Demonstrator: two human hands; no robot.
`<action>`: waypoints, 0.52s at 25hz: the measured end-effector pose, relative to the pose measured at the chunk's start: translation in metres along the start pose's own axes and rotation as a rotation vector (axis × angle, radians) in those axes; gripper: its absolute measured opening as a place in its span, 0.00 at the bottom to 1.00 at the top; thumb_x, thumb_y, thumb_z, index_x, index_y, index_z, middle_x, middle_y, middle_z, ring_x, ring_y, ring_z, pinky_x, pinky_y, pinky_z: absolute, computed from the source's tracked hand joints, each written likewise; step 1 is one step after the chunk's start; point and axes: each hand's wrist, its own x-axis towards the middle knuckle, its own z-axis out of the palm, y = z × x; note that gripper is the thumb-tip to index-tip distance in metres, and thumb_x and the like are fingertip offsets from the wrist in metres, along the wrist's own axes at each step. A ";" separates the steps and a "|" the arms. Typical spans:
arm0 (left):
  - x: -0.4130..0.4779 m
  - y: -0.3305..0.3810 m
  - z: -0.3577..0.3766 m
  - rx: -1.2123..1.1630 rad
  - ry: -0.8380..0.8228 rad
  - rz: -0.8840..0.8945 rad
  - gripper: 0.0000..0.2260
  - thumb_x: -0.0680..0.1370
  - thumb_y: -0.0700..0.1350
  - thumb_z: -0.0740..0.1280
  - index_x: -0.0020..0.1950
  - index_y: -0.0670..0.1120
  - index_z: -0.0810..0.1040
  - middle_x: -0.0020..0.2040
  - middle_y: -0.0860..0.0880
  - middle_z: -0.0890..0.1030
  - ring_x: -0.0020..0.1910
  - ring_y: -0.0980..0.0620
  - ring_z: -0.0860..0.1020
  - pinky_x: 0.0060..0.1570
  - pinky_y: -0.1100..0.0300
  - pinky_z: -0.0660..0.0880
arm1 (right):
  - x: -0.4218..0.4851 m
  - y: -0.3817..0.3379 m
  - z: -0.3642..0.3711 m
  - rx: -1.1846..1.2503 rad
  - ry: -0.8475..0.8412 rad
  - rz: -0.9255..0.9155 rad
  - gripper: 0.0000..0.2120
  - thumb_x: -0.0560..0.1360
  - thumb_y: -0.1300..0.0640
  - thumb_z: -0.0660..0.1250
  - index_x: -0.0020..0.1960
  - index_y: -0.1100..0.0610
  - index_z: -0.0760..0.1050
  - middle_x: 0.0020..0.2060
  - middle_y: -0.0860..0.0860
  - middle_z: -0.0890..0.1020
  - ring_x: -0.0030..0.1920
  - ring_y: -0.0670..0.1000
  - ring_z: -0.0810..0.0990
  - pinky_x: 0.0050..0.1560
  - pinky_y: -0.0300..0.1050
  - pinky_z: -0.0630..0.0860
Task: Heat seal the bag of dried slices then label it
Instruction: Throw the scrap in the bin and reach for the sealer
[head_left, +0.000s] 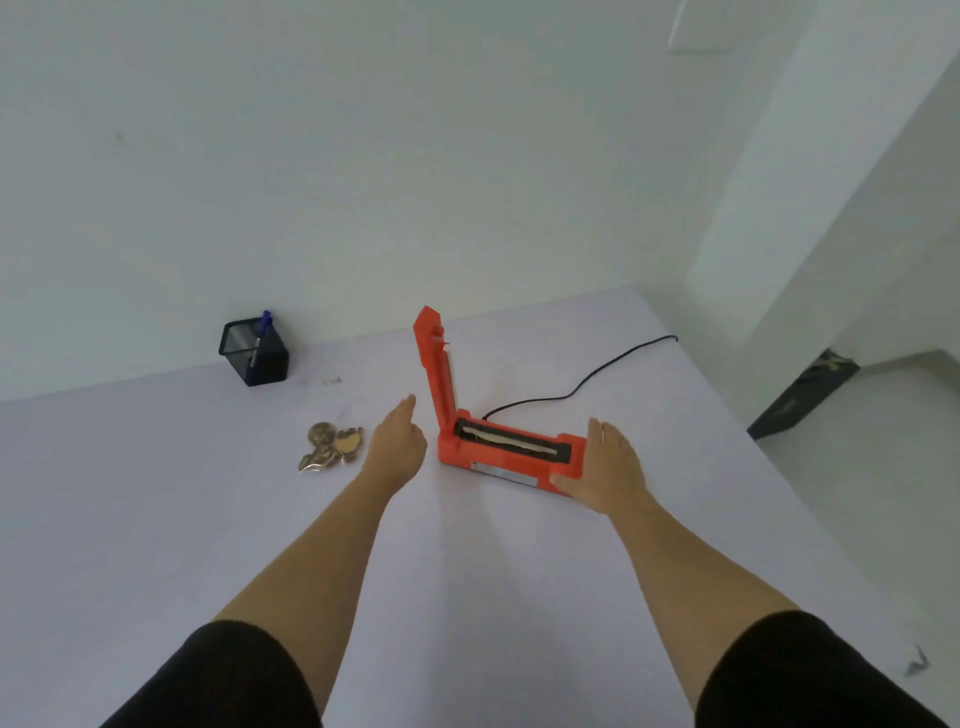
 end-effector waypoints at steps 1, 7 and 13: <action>0.008 -0.001 0.004 -0.102 -0.026 -0.026 0.24 0.78 0.34 0.51 0.75 0.46 0.60 0.75 0.46 0.62 0.74 0.47 0.60 0.72 0.56 0.57 | 0.004 0.007 0.007 0.039 -0.075 0.056 0.48 0.67 0.43 0.72 0.74 0.63 0.49 0.70 0.59 0.62 0.70 0.59 0.63 0.69 0.51 0.62; 0.041 0.008 0.022 -0.321 -0.187 -0.004 0.17 0.79 0.39 0.56 0.52 0.59 0.78 0.59 0.52 0.77 0.59 0.52 0.72 0.63 0.55 0.67 | 0.024 0.028 0.040 0.252 -0.167 0.194 0.28 0.68 0.51 0.74 0.61 0.62 0.68 0.57 0.59 0.77 0.57 0.59 0.77 0.54 0.48 0.73; 0.072 0.014 0.047 -0.361 -0.170 -0.268 0.20 0.75 0.53 0.67 0.65 0.53 0.67 0.59 0.48 0.71 0.56 0.46 0.71 0.50 0.53 0.69 | 0.065 0.030 0.033 0.458 -0.109 0.137 0.27 0.66 0.57 0.76 0.61 0.62 0.71 0.55 0.60 0.78 0.54 0.60 0.78 0.54 0.49 0.73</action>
